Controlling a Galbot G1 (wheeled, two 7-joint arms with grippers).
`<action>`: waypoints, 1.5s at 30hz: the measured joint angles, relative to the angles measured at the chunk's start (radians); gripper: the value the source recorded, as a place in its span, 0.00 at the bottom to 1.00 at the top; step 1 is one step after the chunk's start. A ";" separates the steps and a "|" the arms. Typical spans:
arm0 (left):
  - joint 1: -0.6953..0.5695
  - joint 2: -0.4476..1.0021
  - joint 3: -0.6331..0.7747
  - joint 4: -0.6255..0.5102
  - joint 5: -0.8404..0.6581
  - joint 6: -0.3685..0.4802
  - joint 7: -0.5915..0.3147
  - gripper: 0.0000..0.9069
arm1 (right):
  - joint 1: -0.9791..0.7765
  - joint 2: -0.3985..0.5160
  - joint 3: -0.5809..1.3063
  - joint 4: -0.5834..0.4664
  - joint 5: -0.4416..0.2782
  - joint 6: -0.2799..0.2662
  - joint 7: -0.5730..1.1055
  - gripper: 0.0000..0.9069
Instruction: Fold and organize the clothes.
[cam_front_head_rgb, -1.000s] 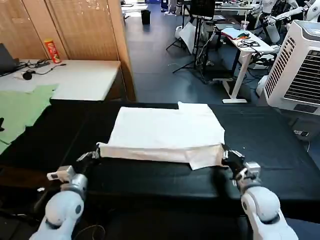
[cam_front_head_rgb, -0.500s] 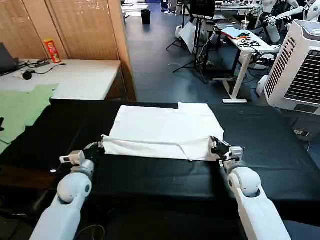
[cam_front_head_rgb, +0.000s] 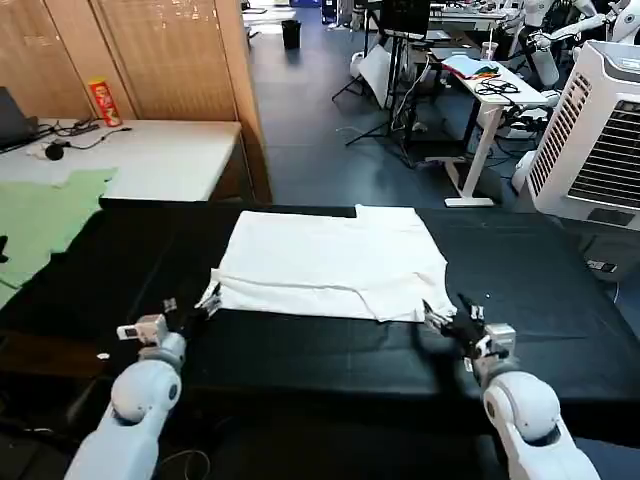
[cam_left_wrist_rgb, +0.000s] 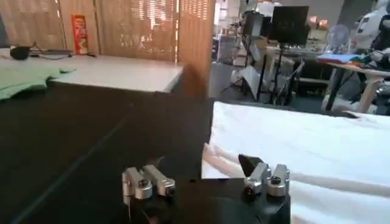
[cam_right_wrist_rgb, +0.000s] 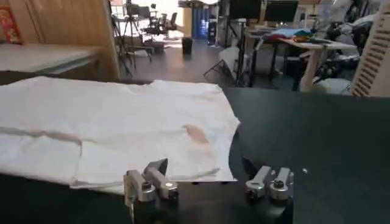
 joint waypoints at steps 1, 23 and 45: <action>0.005 -0.001 0.000 0.000 -0.001 0.000 0.004 0.97 | 0.000 0.003 0.000 -0.005 0.000 0.000 0.000 0.76; 0.049 0.005 0.001 -0.014 0.007 0.013 -0.002 0.00 | -0.060 -0.011 0.004 0.085 0.008 -0.123 0.082 0.08; 0.395 0.096 -0.085 -0.342 0.019 0.084 -0.098 0.97 | -0.350 -0.006 0.069 0.361 0.001 -0.257 0.113 0.97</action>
